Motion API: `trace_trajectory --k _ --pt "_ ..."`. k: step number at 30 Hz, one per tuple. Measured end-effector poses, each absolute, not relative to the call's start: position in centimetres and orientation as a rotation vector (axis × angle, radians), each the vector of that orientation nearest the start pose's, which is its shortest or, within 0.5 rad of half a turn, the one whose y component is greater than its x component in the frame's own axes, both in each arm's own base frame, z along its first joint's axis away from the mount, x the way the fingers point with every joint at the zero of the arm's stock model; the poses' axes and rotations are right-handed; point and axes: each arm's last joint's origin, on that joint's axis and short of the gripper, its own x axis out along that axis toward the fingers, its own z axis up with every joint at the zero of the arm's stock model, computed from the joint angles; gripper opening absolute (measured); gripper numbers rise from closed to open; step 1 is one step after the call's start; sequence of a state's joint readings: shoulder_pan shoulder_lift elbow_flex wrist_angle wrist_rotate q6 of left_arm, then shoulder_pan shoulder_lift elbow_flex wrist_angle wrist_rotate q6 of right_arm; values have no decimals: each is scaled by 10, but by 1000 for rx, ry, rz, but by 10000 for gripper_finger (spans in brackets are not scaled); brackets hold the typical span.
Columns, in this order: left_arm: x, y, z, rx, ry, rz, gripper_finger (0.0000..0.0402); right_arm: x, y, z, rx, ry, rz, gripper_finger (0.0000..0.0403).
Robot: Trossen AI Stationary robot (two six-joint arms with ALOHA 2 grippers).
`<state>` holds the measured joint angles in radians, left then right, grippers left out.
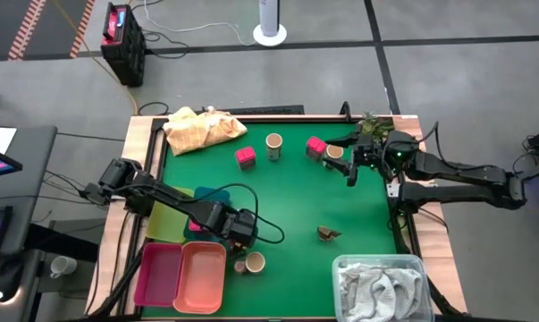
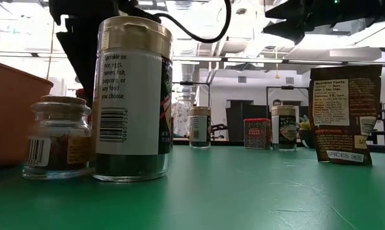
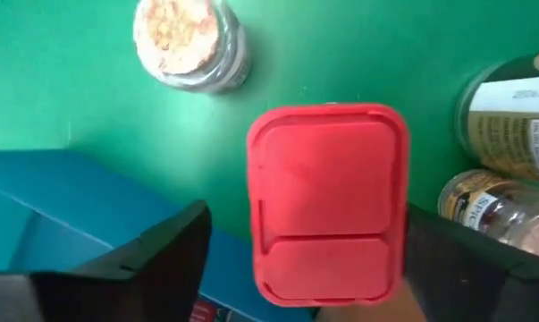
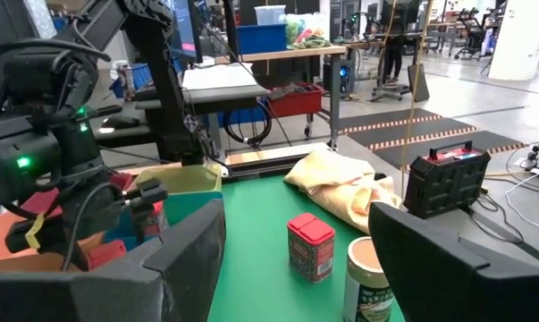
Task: Sort spices by type
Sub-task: Put the red seasoning can into the blue bin
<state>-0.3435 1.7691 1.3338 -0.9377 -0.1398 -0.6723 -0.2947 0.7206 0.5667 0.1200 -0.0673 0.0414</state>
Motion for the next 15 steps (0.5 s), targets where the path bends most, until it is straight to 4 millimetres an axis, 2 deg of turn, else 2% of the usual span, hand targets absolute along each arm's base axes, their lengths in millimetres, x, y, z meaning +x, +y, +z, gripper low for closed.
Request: trace_trajectory --k 6,11,15 --pt "324 -111 220 -205 1295 209 217 163 -47 296 47 29 -228 303" --pt "321 -105 225 -235 1315 178 214 163 -47 296 47 29 -228 303" --pt "316 -98 243 -228 1303 171 214 163 -47 296 48 29 -228 303"
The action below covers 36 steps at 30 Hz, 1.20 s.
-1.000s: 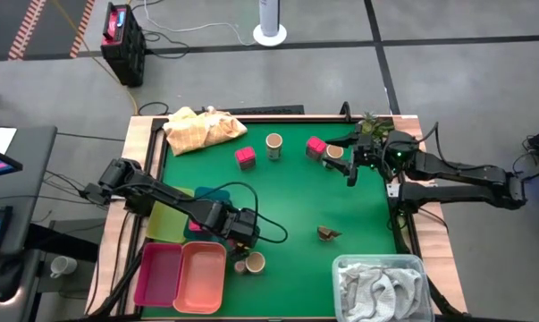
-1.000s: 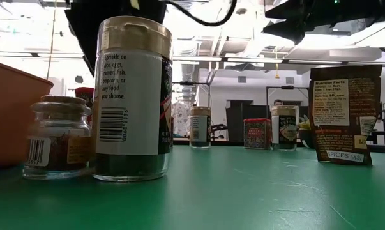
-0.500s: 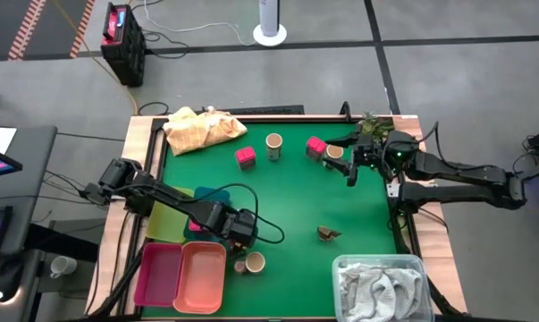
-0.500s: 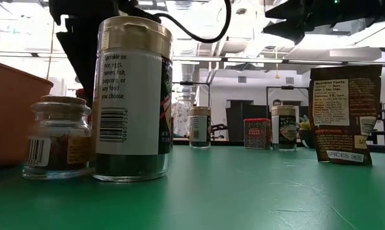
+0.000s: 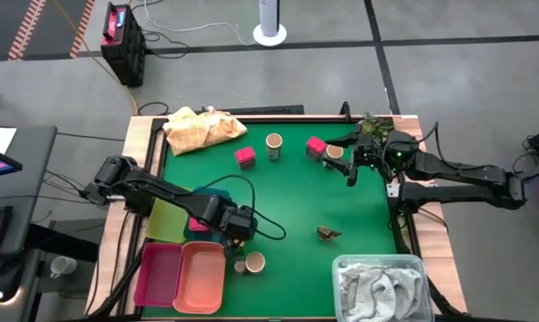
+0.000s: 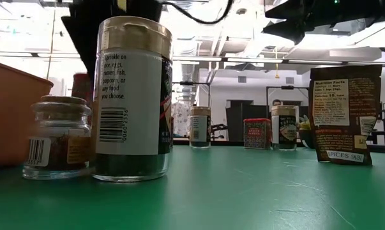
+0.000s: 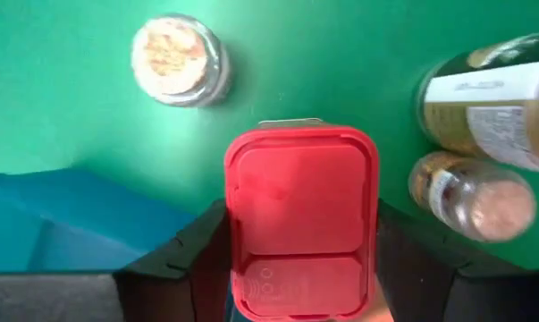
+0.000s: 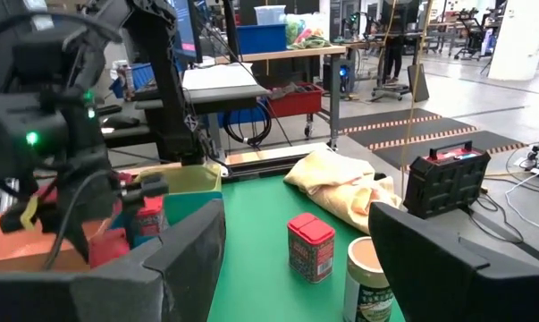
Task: Sort spices by type
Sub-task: Put the red seasoning can into the blue bin
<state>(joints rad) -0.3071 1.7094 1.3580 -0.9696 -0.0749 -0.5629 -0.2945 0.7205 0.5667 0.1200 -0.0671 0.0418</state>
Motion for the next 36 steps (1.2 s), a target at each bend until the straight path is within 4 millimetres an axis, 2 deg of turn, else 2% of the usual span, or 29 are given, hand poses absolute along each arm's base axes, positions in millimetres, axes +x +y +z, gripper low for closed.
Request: trace_trajectory --k 6,11,14,19,26,31,36 --pt "301 -85 288 -205 1164 144 214 163 -47 296 48 29 -228 303" --pt "272 -72 319 -146 1096 192 214 163 -47 296 48 30 -228 303" --pt "252 -65 326 -56 1151 246 214 163 -47 296 48 31 -228 303" --pt "231 -60 312 61 1231 209 214 163 -47 296 48 32 -228 303" --pt "209 -53 271 147 1307 167 214 163 -47 296 48 32 -228 303" --pt "203 -52 258 116 1281 131 214 163 -47 296 48 33 -228 303" --pt "205 -57 252 26 1303 27 214 163 -47 296 47 33 -228 303"
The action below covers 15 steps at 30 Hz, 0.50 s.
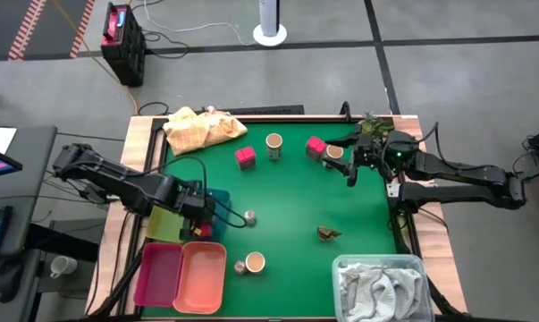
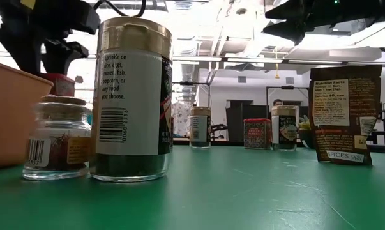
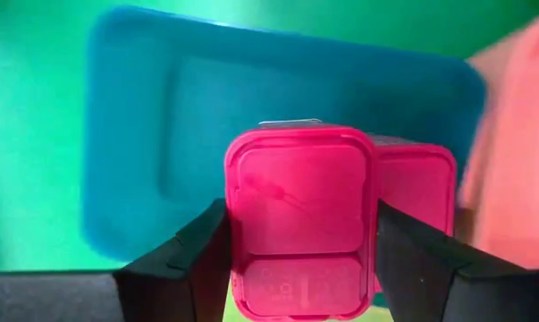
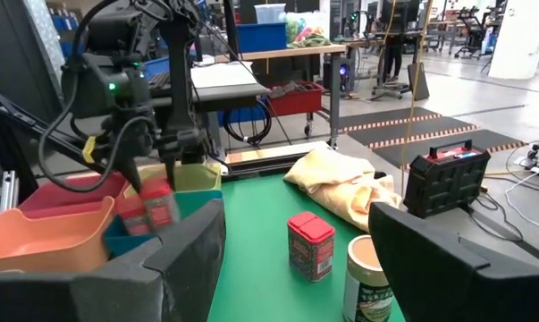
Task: Sort spices by type
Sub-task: Put the red seasoning can into the blue bin
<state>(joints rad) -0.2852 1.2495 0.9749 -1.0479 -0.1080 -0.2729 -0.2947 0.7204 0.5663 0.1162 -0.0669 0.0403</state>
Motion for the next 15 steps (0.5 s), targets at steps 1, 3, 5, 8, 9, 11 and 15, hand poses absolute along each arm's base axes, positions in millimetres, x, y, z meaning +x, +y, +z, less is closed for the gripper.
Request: trace_trajectory --k 1,3,5,8,9,11,15 --pt "205 -57 251 19 1306 19 214 163 -47 296 44 33 -228 303" --pt "206 -58 250 19 1312 18 214 163 -47 296 38 34 -228 303" --pt "206 -57 250 19 1311 19 214 163 -47 296 38 34 -228 303" --pt "206 -58 250 18 1305 18 224 163 -47 296 36 34 -228 303" --pt "207 -58 251 21 1299 23 228 163 -47 296 36 34 -228 303" --pt "209 -58 250 24 1285 36 238 163 -47 296 36 34 -229 303" --pt "210 -60 248 27 1289 38 246 163 -47 296 36 35 -229 303"
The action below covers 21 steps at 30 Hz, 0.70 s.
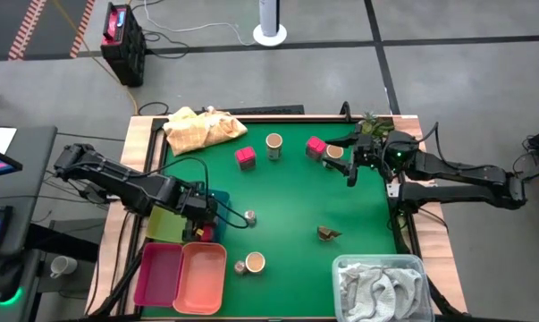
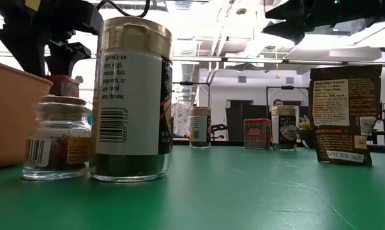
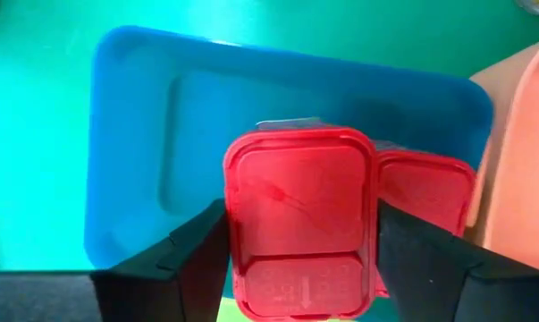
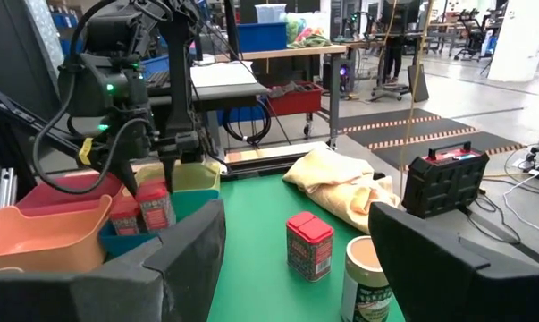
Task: Sort spices by type
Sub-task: Put the red seasoning can into the blue bin
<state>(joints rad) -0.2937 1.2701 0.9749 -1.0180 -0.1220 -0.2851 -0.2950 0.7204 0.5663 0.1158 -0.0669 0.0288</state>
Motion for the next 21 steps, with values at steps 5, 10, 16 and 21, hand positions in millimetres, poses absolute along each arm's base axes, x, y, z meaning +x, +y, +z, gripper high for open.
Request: trace_trajectory --k 5,10,16,21 --pt "211 -62 245 -18 1313 56 247 163 -47 295 35 38 -228 303" --pt "214 -59 250 -24 1294 100 248 163 -47 295 33 38 -228 303" --pt "227 -49 281 91 1155 168 249 163 -47 296 32 34 -228 303" --pt "245 -13 276 133 1152 297 249 163 -47 296 32 28 -228 303"
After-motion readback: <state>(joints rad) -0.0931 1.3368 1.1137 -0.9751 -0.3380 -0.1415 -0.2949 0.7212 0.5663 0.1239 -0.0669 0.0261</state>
